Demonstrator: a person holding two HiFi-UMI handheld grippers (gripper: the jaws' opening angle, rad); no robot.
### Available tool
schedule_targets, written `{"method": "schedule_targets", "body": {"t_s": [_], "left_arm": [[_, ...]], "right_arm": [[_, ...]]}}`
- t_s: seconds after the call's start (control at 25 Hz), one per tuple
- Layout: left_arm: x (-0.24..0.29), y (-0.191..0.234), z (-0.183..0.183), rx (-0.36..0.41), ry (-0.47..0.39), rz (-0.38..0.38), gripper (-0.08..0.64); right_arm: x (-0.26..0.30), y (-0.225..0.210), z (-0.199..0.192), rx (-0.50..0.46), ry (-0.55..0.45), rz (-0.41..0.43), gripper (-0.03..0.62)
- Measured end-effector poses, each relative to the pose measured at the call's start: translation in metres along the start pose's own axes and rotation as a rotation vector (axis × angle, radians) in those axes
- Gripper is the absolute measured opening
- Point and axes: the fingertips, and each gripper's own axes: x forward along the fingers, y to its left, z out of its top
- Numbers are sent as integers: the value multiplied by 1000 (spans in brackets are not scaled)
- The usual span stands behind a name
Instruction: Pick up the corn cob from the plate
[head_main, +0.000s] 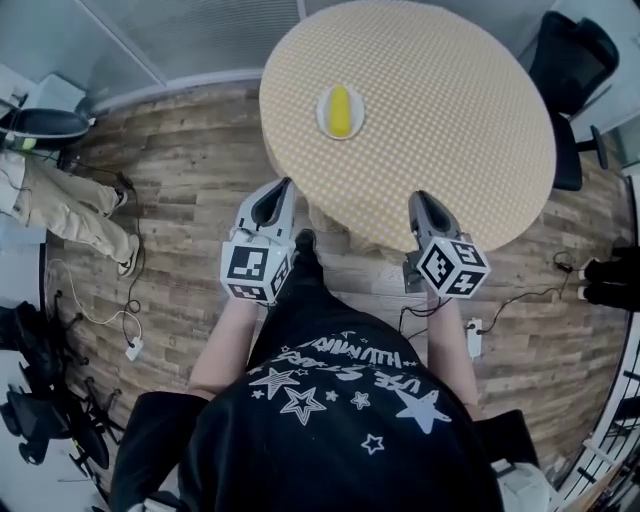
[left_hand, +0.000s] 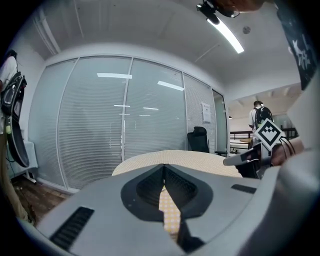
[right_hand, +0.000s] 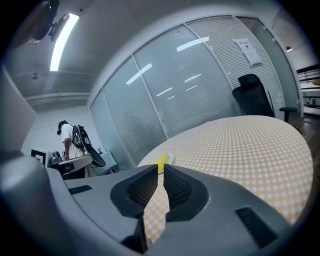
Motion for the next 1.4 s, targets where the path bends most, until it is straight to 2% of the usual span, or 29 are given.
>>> {"method": "schedule_targets", "body": {"t_s": [0.36, 0.68, 0.96, 1.24, 1.4], "left_arm": [[81, 68, 5, -1, 39, -83, 8], [127, 110, 5, -10, 61, -139, 8], [158, 147, -5, -32, 90, -178, 8], [182, 163, -16, -42, 109, -244, 8], [192, 170, -24, -57, 138, -273, 8]], "right_arm": [[94, 9, 27, 7, 41, -39, 48], [162, 21, 38, 13, 92, -70, 48], [220, 32, 24, 15, 249, -73, 56], [269, 38, 1, 38, 440, -89, 233], [292, 38, 3, 20, 471, -117, 265]]}}
